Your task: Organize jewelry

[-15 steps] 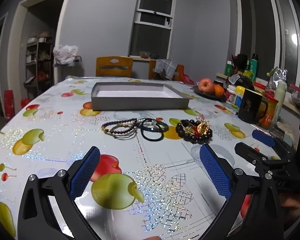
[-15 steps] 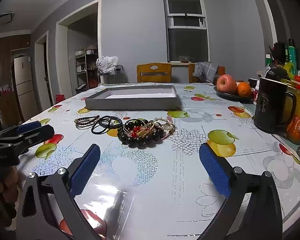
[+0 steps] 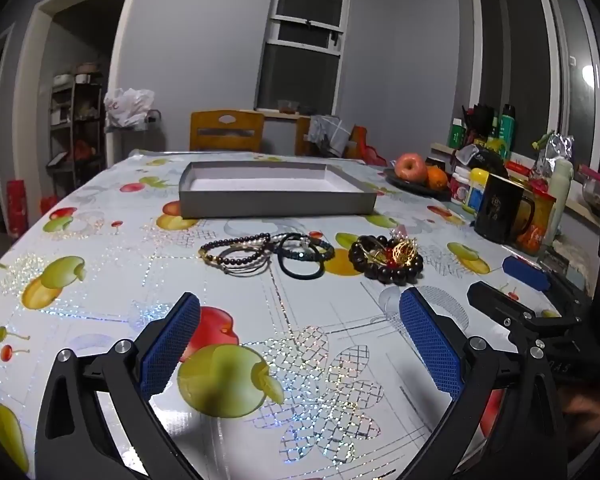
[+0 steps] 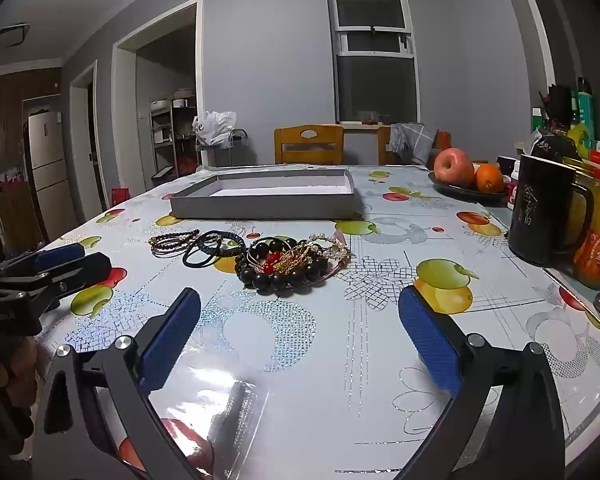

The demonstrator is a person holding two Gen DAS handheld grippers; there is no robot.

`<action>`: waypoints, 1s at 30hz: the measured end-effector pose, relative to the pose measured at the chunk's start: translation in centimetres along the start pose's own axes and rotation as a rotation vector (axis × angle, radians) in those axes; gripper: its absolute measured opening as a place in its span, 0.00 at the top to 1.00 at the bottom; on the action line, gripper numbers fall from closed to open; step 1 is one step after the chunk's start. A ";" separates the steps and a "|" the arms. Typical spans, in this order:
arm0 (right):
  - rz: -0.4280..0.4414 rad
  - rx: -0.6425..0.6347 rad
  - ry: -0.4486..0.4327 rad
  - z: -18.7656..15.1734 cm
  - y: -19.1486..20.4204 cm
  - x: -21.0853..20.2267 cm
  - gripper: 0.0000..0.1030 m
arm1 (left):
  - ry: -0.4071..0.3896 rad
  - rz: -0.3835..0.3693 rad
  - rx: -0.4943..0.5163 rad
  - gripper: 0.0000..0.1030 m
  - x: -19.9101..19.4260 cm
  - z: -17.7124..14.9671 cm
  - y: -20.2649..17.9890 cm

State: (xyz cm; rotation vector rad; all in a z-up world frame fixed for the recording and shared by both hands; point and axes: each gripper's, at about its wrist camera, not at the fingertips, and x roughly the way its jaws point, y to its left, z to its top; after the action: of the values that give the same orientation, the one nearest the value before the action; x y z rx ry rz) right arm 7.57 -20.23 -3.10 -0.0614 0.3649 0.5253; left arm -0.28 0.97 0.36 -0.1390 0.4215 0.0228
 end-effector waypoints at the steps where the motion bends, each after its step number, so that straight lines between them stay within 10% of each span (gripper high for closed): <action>1: -0.001 0.000 -0.001 0.0 0.0 0.0 0.05 | -0.003 0.004 0.005 0.04 0.3 -0.4 -0.6; 30: 0.001 0.002 0.001 0.0 0.0 0.0 0.05 | 0.015 0.025 0.014 0.04 1.0 -0.5 -1.3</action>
State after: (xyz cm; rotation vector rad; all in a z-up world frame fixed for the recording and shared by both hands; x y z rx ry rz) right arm 7.61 -20.20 -3.11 -0.0598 0.3664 0.5260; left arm 0.48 -0.35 -0.33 -0.1199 0.4379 0.0436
